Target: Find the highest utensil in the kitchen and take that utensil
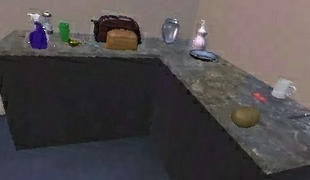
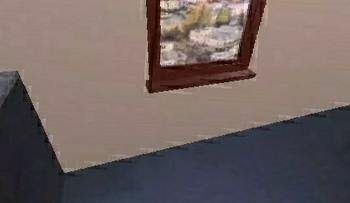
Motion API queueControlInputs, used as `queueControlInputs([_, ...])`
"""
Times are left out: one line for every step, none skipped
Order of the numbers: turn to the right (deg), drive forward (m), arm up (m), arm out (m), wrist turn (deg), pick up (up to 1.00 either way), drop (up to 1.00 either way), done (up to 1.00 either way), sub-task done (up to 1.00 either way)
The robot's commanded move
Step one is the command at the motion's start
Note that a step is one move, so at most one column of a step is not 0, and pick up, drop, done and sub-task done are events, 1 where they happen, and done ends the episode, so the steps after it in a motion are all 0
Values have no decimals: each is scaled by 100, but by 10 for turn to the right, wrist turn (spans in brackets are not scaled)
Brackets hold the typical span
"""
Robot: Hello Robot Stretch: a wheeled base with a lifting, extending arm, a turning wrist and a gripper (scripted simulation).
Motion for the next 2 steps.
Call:
queueControlInputs([0, 25, 0, 0, 0, 0, 0, 0, 0])
queueControlInputs([-210, 0, 0, 0, 0, 0, 0, 0, 0])
